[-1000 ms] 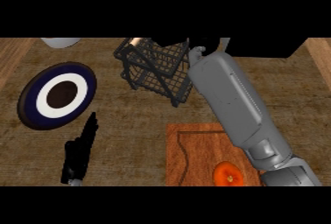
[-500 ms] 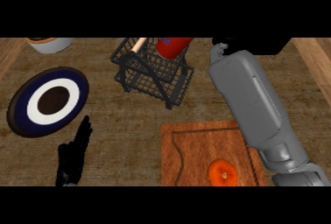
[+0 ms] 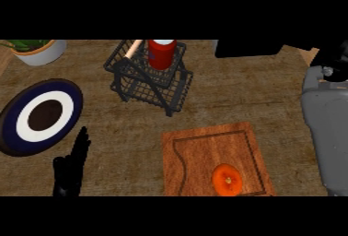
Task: Pick the can from the cutting board and place it in the tiered basket
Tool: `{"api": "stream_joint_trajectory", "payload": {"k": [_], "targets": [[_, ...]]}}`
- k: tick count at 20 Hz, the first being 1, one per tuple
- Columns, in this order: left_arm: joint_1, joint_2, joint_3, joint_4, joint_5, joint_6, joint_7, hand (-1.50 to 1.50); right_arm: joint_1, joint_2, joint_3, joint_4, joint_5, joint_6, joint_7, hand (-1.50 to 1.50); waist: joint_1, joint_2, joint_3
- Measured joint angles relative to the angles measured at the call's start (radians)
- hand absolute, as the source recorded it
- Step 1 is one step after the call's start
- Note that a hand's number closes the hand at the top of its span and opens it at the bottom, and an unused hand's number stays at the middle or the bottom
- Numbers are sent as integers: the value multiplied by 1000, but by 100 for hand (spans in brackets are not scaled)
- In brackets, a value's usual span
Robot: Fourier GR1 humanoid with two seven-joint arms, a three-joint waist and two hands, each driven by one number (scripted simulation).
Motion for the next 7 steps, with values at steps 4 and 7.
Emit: {"api": "stream_joint_trajectory", "payload": {"k": [4, 7], "targets": [[1, 5, 16, 0, 10, -4, 4, 0, 190, -105, -61, -241, -102, 100, 29, -150, -9, 2, 1], [9, 2, 16, -2, 9, -8, -9, 0, 343, -164, -127, -419, -216, 167, 28, -150, -11, 3, 1]]}}
